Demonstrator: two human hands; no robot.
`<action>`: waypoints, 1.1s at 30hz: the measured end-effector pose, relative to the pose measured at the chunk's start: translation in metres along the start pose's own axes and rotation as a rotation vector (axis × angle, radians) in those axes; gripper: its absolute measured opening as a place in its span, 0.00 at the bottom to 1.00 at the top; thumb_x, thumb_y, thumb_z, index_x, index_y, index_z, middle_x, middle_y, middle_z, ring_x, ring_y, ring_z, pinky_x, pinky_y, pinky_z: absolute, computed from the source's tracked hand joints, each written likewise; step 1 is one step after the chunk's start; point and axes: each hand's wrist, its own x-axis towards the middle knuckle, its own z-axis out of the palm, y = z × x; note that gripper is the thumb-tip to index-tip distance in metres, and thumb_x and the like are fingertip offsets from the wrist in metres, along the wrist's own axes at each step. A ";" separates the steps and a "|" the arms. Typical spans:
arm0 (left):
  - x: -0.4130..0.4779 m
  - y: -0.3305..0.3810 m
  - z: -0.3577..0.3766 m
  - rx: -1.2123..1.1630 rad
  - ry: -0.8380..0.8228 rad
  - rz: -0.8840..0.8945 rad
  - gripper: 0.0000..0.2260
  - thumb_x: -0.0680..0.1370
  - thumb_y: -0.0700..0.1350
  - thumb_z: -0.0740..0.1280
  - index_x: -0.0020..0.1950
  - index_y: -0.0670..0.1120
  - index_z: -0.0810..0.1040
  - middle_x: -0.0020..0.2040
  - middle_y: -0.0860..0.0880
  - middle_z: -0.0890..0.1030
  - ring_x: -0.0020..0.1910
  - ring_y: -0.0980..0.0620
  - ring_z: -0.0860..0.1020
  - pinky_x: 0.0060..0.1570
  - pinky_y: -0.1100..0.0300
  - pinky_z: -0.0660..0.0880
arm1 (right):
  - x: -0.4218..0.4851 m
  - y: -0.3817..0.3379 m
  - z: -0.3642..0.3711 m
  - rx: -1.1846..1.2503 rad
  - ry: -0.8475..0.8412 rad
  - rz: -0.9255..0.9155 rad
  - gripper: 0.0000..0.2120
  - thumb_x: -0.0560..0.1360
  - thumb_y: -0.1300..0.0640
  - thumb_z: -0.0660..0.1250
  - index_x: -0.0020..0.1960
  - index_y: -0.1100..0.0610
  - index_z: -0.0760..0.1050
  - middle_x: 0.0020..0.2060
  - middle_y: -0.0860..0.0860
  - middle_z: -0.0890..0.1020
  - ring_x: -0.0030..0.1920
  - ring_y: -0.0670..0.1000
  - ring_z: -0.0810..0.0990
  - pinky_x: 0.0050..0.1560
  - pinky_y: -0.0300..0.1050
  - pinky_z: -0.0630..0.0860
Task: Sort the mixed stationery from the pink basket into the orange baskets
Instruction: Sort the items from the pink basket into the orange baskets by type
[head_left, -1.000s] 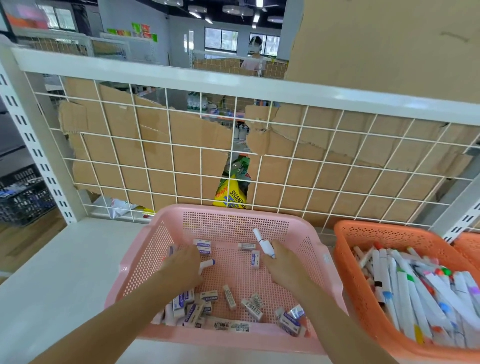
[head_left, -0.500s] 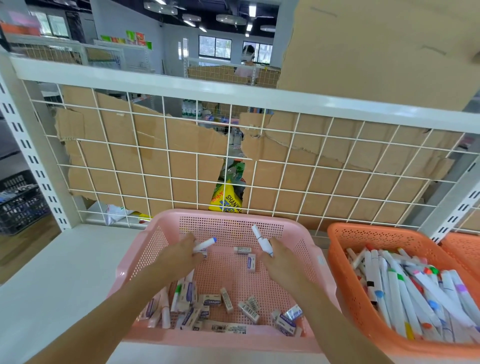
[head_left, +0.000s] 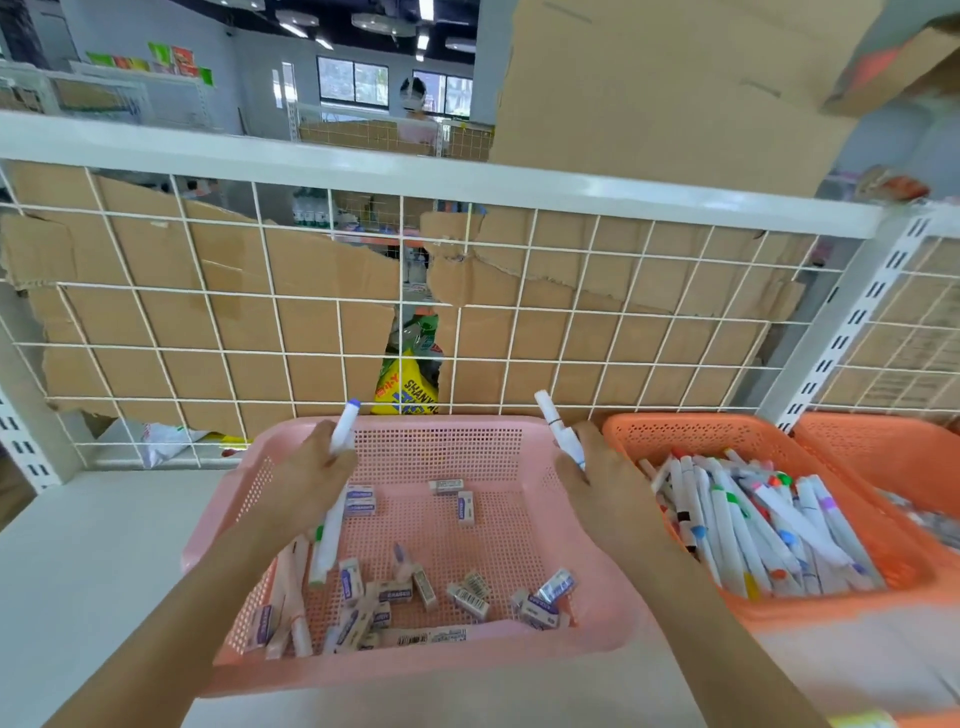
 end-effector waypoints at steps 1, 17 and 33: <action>-0.005 0.005 -0.002 0.049 0.057 0.057 0.06 0.79 0.38 0.59 0.43 0.46 0.65 0.30 0.47 0.69 0.26 0.53 0.69 0.24 0.68 0.62 | -0.004 0.005 -0.006 0.013 0.017 0.019 0.10 0.81 0.54 0.56 0.59 0.57 0.67 0.40 0.51 0.74 0.40 0.54 0.74 0.37 0.46 0.67; -0.016 0.072 0.043 0.175 0.165 0.298 0.09 0.78 0.37 0.60 0.58 0.39 0.69 0.28 0.46 0.69 0.26 0.46 0.69 0.27 0.58 0.60 | -0.030 0.134 -0.084 0.146 0.265 0.252 0.12 0.79 0.58 0.58 0.61 0.61 0.67 0.39 0.61 0.78 0.41 0.63 0.77 0.37 0.50 0.68; -0.041 0.231 0.217 -0.088 -0.042 0.330 0.01 0.79 0.37 0.57 0.50 0.42 0.66 0.32 0.49 0.68 0.29 0.54 0.68 0.28 0.64 0.63 | 0.008 0.245 -0.096 0.251 0.086 0.164 0.16 0.81 0.57 0.56 0.64 0.65 0.62 0.36 0.53 0.72 0.30 0.50 0.69 0.27 0.43 0.60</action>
